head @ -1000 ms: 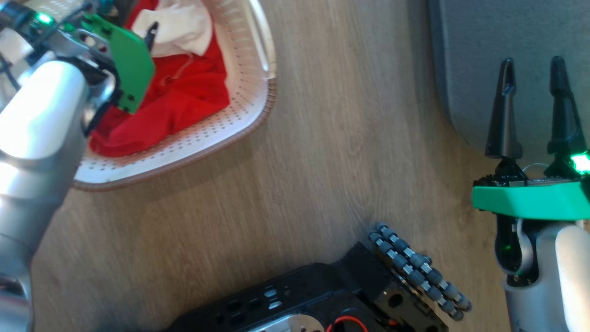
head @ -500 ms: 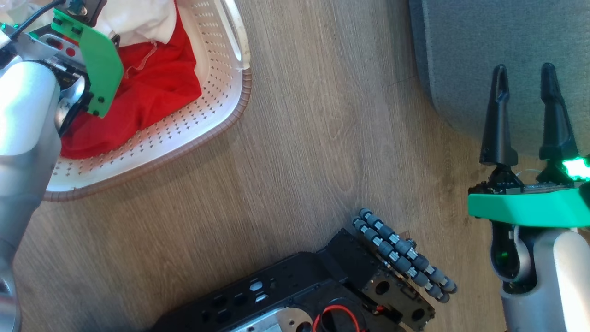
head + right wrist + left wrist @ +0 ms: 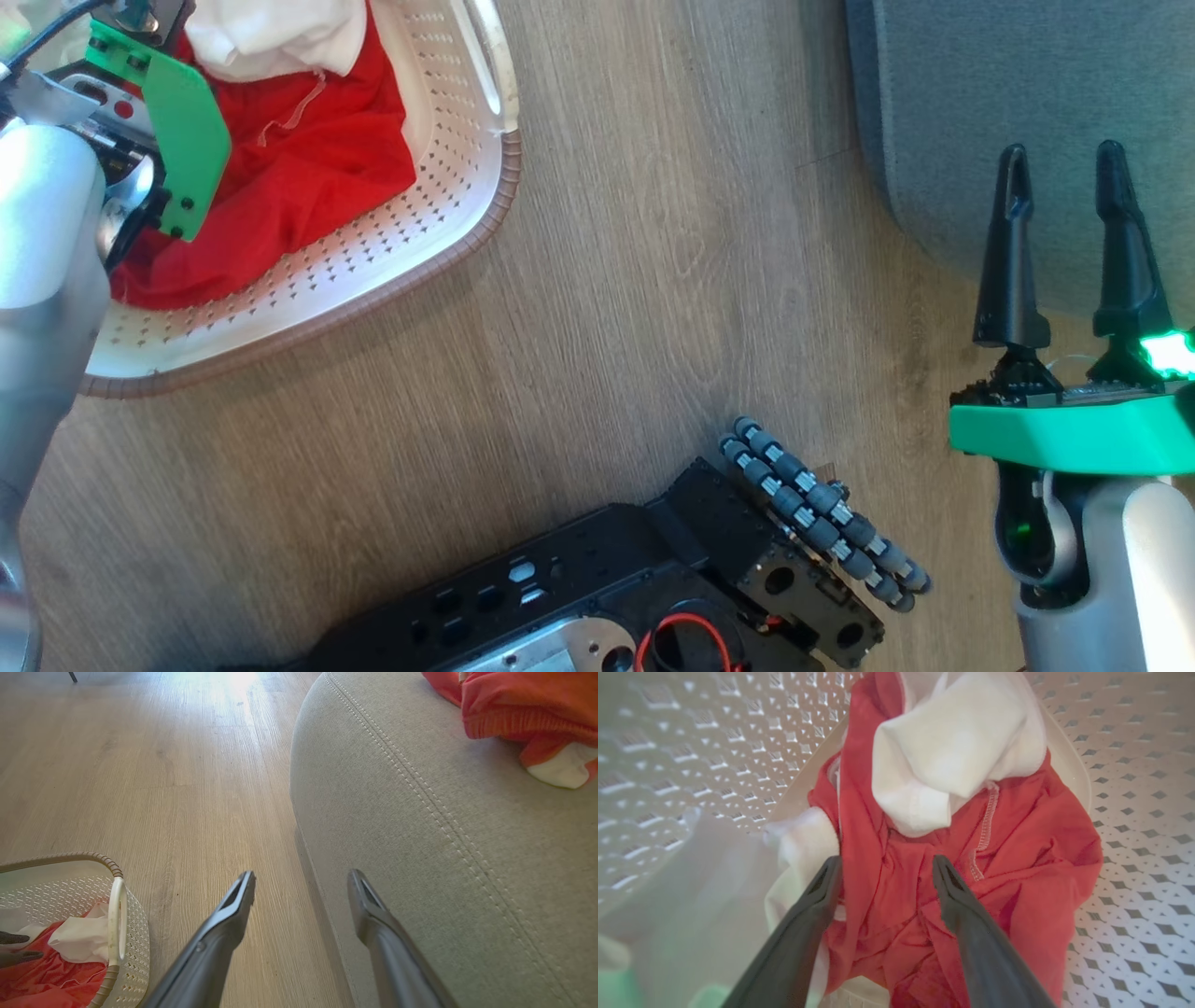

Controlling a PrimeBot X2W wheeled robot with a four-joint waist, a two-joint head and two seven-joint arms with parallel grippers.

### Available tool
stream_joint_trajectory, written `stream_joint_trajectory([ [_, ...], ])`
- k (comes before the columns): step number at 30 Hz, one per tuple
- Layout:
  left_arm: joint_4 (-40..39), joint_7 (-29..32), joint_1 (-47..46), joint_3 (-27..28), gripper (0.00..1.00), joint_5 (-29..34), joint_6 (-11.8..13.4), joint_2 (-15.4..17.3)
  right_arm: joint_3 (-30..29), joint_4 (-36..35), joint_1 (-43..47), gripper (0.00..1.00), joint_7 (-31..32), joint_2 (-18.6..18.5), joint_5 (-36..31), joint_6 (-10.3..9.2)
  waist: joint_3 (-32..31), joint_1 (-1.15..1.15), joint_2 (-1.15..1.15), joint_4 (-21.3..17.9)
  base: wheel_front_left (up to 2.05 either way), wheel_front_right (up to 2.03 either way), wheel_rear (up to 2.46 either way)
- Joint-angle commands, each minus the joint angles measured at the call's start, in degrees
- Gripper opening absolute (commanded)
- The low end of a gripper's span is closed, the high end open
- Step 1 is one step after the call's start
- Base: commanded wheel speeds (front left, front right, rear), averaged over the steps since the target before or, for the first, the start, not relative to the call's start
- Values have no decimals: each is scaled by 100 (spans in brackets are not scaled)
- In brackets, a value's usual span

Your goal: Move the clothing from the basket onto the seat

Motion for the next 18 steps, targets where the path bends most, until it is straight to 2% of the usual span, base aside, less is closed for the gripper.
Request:
stream_joint_trajectory([
  [1, -76, -26, -69, 77, 100, -49, 5, 155, 85, -169, 322, 100, -28, -50, 12, 40, 11, 0, 0, 10, 0, 0, 0],
  [18, 60, -116, -148, -88, 100, -106, 9, 174, 96, -269, 420, 100, -28, -50, -72, 40, 132, 0, 0, 166, 0, 0, 0],
])
